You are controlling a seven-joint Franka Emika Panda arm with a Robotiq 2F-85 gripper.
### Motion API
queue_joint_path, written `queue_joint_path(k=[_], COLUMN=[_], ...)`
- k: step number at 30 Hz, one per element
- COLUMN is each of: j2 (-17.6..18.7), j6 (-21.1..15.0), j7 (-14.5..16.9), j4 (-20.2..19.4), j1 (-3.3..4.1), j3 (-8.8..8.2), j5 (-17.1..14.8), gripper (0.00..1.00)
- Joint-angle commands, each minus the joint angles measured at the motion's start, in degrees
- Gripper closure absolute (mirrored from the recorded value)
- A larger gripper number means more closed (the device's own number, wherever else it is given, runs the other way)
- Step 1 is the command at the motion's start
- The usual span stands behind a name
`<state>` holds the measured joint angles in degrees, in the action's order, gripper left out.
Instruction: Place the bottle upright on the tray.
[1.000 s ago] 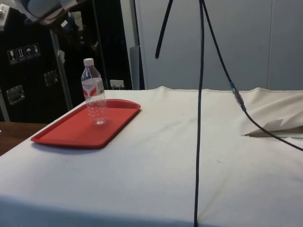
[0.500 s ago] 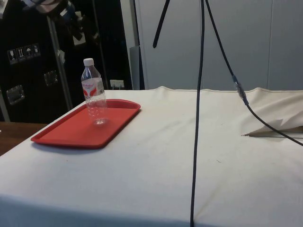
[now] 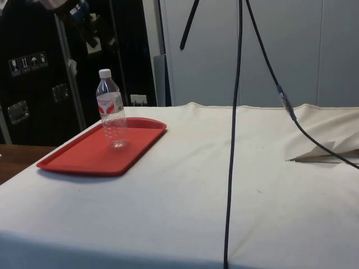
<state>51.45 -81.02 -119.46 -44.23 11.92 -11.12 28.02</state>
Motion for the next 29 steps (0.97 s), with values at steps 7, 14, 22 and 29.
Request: queue_joint_path(k=[7, 14, 22, 29], j2=[-0.5, -0.7, -0.8, -0.7], j6=[-0.7, -0.7, -0.5, -0.1], j7=[-1.0, -1.6, -1.7, -1.5], j4=[-0.1, -0.1, -0.1, -0.1], j1=[-0.63, -0.92, -0.92, -0.8], j3=[0.46, 0.46, 0.23, 0.06], j5=[-3.0, -5.4, -6.4, -6.0], gripper=[0.0, 0.0, 0.0, 0.0])
